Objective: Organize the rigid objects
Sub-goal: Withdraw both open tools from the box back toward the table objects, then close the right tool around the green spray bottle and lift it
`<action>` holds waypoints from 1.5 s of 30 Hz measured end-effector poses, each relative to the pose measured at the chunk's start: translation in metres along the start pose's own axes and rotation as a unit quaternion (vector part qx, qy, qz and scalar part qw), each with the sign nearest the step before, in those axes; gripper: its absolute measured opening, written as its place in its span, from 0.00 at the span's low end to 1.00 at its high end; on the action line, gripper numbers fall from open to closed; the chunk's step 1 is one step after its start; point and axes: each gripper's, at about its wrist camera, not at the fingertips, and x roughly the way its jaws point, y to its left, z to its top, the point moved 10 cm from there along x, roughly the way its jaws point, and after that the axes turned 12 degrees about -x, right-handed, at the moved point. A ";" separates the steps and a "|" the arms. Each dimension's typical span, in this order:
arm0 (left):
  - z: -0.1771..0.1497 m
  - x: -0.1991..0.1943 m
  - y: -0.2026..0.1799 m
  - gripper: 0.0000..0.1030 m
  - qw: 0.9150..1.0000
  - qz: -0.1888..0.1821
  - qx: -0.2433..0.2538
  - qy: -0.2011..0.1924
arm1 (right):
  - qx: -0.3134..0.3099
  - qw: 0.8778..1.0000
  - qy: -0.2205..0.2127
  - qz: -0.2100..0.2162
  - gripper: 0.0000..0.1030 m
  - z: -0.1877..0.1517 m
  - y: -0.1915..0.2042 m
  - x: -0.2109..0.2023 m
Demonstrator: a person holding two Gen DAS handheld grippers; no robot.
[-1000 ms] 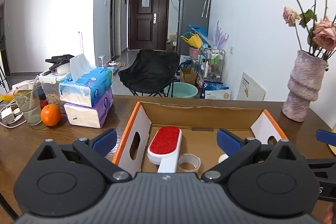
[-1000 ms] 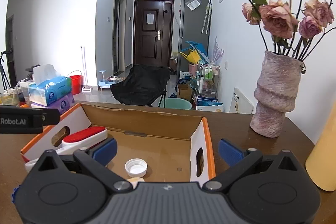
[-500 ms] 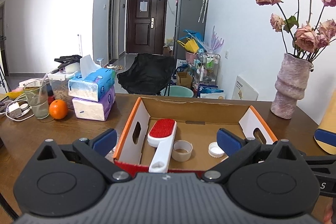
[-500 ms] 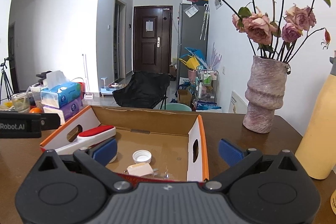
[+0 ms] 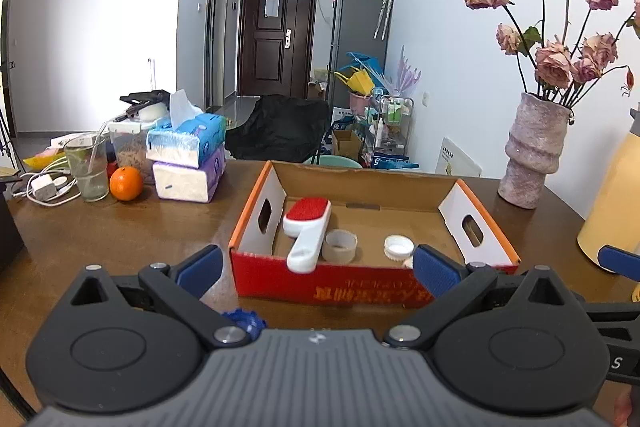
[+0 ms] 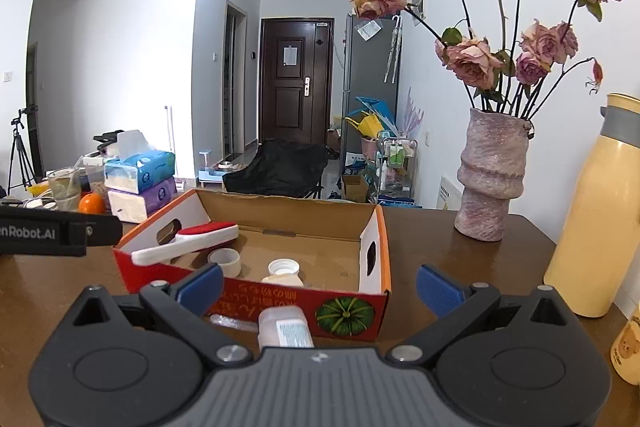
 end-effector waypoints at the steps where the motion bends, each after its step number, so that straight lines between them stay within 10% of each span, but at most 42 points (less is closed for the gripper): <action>1: -0.002 -0.003 0.001 1.00 1.000 0.000 -0.001 0.001 | 0.000 1.000 -0.001 0.000 1.00 -0.001 0.001 -0.004; 45: -0.111 -0.043 0.032 1.00 0.998 0.012 0.011 0.059 | 0.009 0.998 0.066 -0.006 1.00 -0.104 0.001 -0.062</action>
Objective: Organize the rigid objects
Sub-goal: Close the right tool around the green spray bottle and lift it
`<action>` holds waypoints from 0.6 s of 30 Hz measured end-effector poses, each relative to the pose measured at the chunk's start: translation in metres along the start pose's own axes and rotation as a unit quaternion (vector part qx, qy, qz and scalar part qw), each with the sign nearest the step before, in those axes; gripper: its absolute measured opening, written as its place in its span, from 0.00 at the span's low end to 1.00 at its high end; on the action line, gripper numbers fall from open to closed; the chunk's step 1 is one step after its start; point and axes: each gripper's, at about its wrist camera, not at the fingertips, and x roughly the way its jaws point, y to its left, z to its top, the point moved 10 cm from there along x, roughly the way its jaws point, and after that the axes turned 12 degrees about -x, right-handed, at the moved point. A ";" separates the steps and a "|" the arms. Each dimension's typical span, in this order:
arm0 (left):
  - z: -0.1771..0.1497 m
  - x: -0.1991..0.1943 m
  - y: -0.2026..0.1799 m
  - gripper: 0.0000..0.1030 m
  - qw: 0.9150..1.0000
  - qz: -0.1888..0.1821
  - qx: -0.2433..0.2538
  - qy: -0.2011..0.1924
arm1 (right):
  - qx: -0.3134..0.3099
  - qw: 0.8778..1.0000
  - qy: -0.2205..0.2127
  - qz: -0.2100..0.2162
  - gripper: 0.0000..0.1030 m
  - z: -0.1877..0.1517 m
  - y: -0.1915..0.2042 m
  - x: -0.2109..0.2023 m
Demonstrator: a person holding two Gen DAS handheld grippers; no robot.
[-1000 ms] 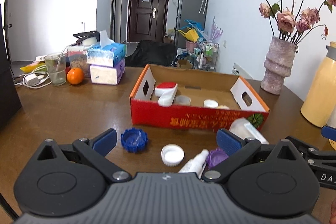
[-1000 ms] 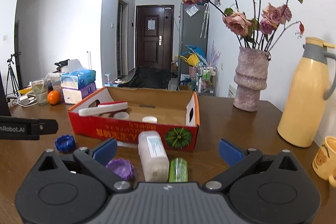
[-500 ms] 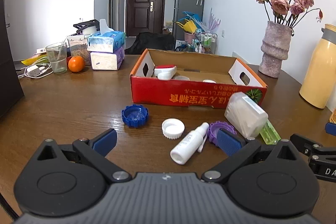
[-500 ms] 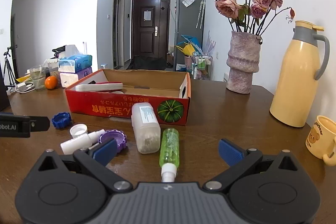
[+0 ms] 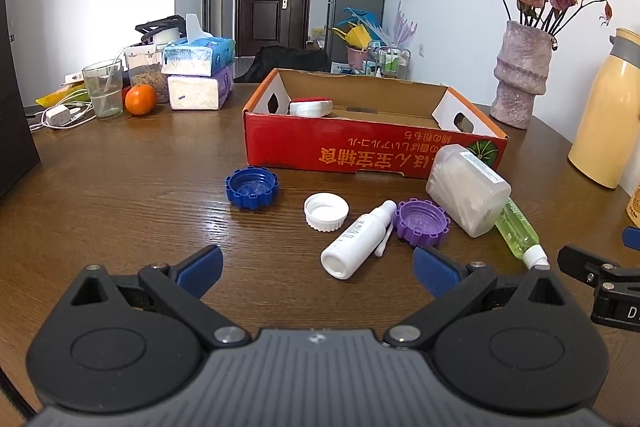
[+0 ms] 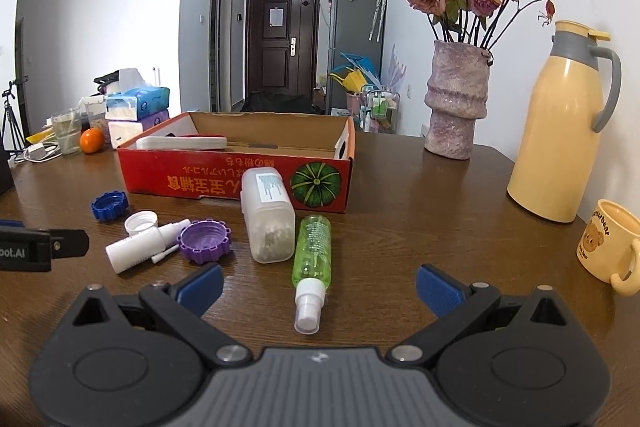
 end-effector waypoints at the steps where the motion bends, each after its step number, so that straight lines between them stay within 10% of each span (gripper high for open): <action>1: 0.000 0.001 0.000 1.00 1.000 0.001 0.001 0.001 | 0.003 1.000 0.001 0.002 1.00 -0.001 -0.001 0.001; 18: 0.003 0.030 0.000 1.00 1.000 0.015 0.006 0.019 | 0.004 0.999 0.039 -0.007 1.00 -0.007 -0.014 0.040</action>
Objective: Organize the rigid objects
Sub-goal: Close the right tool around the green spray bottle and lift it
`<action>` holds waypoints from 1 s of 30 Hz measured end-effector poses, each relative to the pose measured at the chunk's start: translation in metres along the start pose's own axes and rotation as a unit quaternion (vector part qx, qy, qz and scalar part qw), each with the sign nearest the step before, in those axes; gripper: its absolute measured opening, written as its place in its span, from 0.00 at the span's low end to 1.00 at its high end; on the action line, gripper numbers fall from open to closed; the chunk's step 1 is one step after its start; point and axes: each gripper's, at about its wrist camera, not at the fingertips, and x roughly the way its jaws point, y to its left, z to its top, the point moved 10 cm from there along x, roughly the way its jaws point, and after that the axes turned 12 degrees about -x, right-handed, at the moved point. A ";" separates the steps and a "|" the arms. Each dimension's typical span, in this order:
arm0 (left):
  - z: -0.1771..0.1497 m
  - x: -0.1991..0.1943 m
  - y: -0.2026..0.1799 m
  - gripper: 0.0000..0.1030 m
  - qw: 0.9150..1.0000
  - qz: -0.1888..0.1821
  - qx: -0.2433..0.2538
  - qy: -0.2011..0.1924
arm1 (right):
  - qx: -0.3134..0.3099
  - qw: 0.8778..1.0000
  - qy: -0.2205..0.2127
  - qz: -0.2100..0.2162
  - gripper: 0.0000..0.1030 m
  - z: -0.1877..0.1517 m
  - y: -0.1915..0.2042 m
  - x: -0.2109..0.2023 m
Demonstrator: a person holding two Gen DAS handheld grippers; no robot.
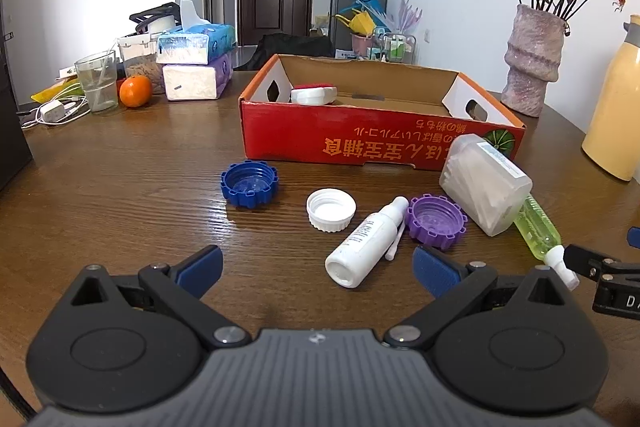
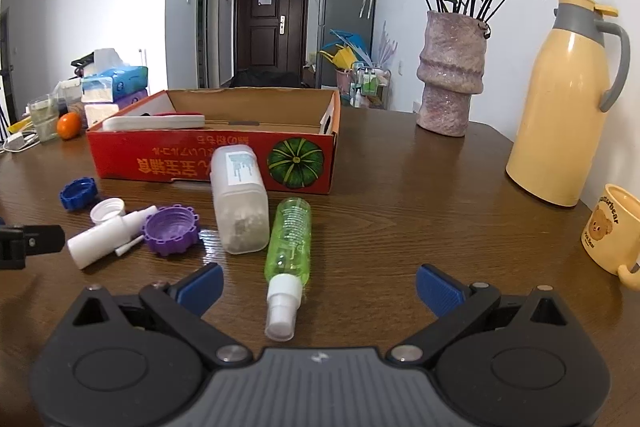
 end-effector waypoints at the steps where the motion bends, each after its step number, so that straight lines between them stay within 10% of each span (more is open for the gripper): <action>1: 0.000 0.002 0.000 1.00 1.000 0.002 0.001 0.001 | -0.002 1.000 0.000 0.000 1.00 0.001 -0.001 0.003; 10: 0.005 0.017 -0.005 1.00 1.000 0.011 0.011 0.005 | -0.030 0.999 0.011 -0.004 0.92 0.013 -0.002 0.032; 30: 0.013 0.050 -0.009 1.00 0.999 0.024 0.019 0.018 | 0.017 0.997 0.043 0.055 0.29 0.004 0.007 0.077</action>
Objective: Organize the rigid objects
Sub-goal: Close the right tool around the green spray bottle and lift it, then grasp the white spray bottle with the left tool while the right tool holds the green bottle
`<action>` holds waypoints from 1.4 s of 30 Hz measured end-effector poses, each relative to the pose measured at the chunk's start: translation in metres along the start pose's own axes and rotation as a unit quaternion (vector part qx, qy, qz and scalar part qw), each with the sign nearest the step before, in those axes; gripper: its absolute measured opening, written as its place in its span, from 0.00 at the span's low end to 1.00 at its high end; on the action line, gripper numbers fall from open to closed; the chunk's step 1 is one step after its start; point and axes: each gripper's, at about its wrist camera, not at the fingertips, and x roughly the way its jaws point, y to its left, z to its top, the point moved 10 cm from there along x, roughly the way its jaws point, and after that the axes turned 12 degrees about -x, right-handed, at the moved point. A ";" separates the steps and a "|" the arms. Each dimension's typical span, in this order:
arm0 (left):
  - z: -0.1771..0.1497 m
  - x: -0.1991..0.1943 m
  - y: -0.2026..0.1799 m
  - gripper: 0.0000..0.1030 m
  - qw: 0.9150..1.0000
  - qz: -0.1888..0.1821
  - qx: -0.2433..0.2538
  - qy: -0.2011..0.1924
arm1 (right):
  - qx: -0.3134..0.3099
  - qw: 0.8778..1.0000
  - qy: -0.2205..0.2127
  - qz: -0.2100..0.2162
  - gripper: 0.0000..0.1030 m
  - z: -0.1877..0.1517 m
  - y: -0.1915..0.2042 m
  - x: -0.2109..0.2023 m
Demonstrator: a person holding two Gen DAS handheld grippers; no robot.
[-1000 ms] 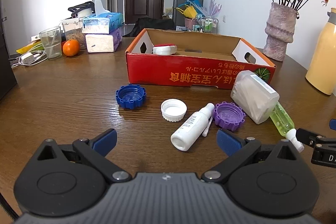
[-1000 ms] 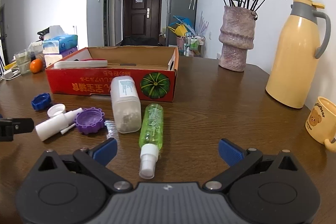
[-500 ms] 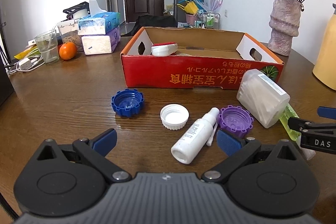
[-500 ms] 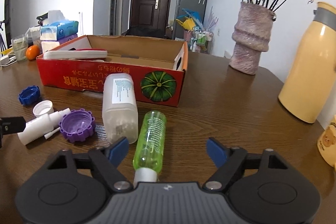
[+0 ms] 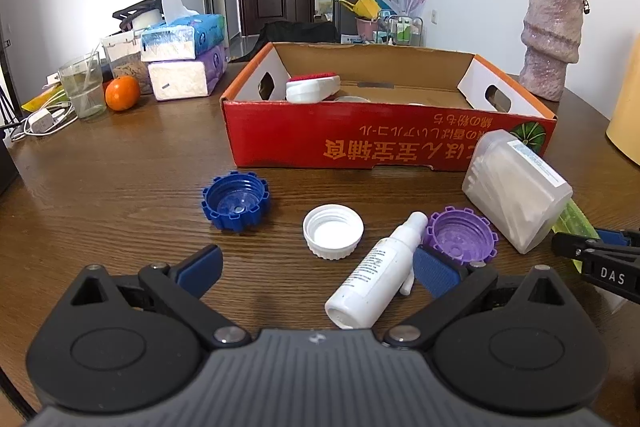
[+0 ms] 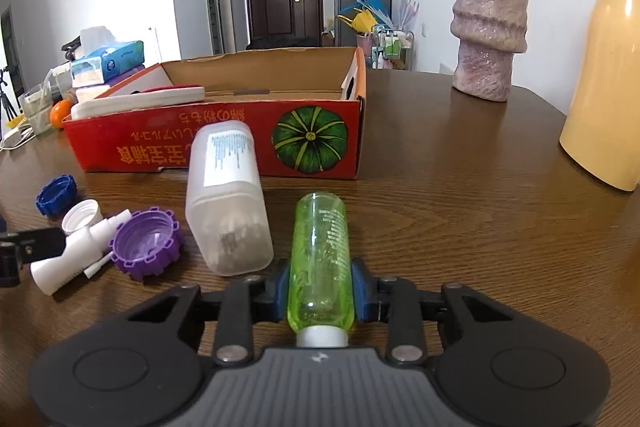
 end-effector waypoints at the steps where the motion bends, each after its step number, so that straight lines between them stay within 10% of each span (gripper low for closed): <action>1: 0.000 0.001 0.000 1.00 1.000 0.000 0.000 0.001 | 0.000 1.000 -0.003 0.002 0.29 0.000 0.001 0.000; 30: -0.015 0.027 -0.008 0.99 1.000 -0.005 0.018 0.013 | 0.010 0.996 -0.090 -0.014 0.29 0.010 0.001 -0.040; 42: -0.019 0.025 -0.018 0.70 0.999 -0.032 0.020 0.021 | 0.012 0.996 -0.092 -0.016 0.29 0.010 0.001 -0.041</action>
